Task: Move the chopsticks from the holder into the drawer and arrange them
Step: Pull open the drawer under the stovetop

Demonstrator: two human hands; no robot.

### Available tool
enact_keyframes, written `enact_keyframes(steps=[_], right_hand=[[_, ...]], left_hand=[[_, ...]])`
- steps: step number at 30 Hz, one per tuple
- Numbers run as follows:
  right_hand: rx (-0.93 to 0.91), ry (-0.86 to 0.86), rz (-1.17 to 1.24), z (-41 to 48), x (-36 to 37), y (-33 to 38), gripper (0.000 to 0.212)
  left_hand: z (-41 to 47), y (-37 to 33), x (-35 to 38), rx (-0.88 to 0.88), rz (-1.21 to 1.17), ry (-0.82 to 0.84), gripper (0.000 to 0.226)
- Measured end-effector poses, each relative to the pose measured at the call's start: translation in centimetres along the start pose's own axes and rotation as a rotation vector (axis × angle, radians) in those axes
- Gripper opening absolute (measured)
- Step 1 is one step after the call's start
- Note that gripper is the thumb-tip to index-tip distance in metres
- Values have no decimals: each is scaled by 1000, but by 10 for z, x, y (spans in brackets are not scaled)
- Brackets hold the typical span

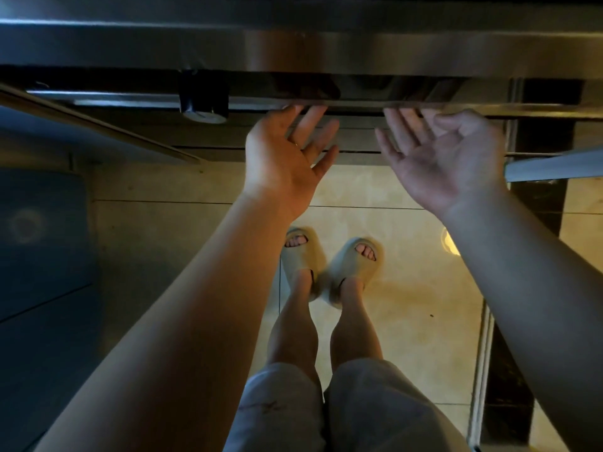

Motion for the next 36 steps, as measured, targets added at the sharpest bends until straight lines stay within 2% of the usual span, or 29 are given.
enact_keyframes(steps=[7, 14, 17, 20, 23, 27, 31, 36], right_hand=[[-9, 10, 59, -6, 6, 0, 62], [18, -32, 20, -14, 7, 3, 45], [42, -55, 13, -17, 8, 5, 37], [68, -98, -18, -24, 4, 1, 40], [105, -119, -46, -35, -6, -7, 48], [170, -155, -51, -54, -21, -19, 42], [222, -197, -56, -80, -30, -30, 51], [292, -215, -107, -115, -44, -44, 49]], left_hand=[[-5, 2, 10, 4, -50, 3, 43], [-11, 3, 16, 4, 8, -59, 39], [-18, 1, 17, -12, 35, -79, 25], [-26, 4, 17, -25, 86, -117, 13], [-40, 13, 5, -43, 107, -165, 16], [-59, 25, -14, -80, 137, -226, 35], [-78, 33, -28, -150, 143, -333, 34], [-108, 48, -51, -237, 146, -380, 22]])
Point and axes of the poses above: each hand's wrist, its own z-axis towards the middle knuckle, its own x-axis out of the palm, y = z × x, the point moved 3 cm from there along z, towards the middle knuckle, and after that the axes turned 11 degrees about -z, right-handed, at the moved point
